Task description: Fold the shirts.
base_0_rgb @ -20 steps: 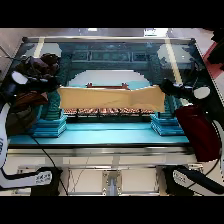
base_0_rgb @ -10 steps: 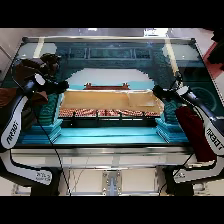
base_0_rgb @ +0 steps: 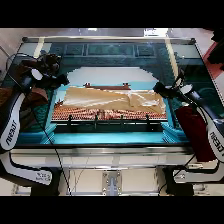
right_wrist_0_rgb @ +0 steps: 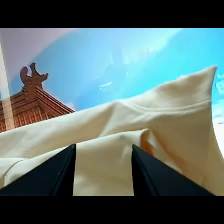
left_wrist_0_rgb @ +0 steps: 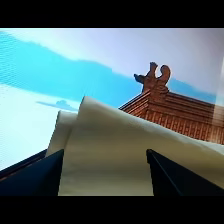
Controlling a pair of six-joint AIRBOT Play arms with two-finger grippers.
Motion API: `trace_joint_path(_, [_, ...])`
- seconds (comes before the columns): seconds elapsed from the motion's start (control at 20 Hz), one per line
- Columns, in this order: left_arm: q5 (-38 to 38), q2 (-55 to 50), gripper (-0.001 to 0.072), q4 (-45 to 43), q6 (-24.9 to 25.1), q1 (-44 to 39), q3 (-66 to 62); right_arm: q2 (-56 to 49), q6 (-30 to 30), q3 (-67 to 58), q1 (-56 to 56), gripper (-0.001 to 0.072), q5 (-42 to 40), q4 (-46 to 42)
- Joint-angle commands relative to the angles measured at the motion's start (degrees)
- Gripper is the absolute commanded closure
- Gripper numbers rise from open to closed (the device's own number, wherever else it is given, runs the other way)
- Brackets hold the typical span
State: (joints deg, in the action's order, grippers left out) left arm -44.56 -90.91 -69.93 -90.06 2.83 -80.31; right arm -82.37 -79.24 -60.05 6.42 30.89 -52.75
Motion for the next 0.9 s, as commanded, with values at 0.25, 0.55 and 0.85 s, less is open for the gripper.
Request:
trace_joint_path(0.25, [7.2,6.1,0.0105,19.2,9.8,0.0,-5.0,0.7,9.7,0.0,14.8,0.0199,21.0,5.4])
trace_joint_path(0.55, [4.5,6.1,0.0106,40.4,43.0,-2.4,-5.0,-9.0,21.1,-0.1,17.4,0.0150,19.5,16.8])
trace_joint_path(0.85, [2.7,6.1,0.0107,40.8,52.6,-9.9,-5.0,-15.1,21.4,-8.6,17.4,0.0151,21.8,12.9])
